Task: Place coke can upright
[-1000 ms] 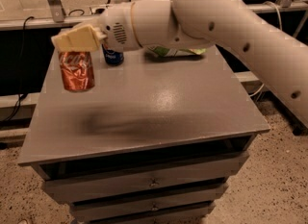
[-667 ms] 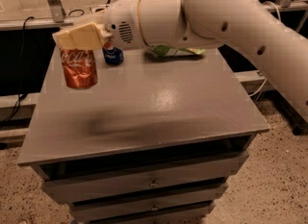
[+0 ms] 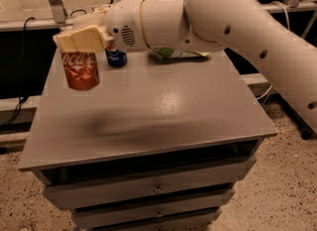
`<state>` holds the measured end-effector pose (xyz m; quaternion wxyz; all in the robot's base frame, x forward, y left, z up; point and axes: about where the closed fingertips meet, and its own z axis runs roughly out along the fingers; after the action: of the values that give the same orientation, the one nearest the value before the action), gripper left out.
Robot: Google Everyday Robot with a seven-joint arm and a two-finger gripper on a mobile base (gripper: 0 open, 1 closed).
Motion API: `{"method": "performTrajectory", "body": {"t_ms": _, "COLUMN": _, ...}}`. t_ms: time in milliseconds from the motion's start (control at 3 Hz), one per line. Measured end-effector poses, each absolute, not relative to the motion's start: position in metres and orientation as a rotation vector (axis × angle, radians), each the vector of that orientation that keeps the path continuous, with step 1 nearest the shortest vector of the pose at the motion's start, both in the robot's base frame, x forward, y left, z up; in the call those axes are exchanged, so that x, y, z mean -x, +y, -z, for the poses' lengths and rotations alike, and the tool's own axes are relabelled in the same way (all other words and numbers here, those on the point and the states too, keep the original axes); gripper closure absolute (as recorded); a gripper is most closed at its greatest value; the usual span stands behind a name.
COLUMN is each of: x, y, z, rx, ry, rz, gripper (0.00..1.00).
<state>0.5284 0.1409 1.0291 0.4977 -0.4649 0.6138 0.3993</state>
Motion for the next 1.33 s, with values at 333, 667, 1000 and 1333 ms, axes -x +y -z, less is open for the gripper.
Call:
{"method": "performTrajectory", "body": {"t_ms": 333, "x": -0.541, "y": 0.142, "z": -1.021, "rx": 1.204, "ry": 1.347, "rz": -0.914, "gripper": 1.00}}
{"method": "performTrajectory", "body": {"t_ms": 667, "x": -0.554, "y": 0.141, "z": -1.008, "rx": 1.264, "ry": 1.270, "rz": -0.885, "gripper": 1.00}}
{"method": "performTrajectory", "body": {"t_ms": 1000, "x": -0.561, "y": 0.138, "z": -0.991, "rx": 1.285, "ry": 1.244, "rz": -0.881, "gripper": 1.00}}
{"method": "performTrajectory", "body": {"t_ms": 1333, "x": -0.562, "y": 0.137, "z": -0.972, "rx": 1.283, "ry": 1.229, "rz": -0.886, "gripper": 1.00}}
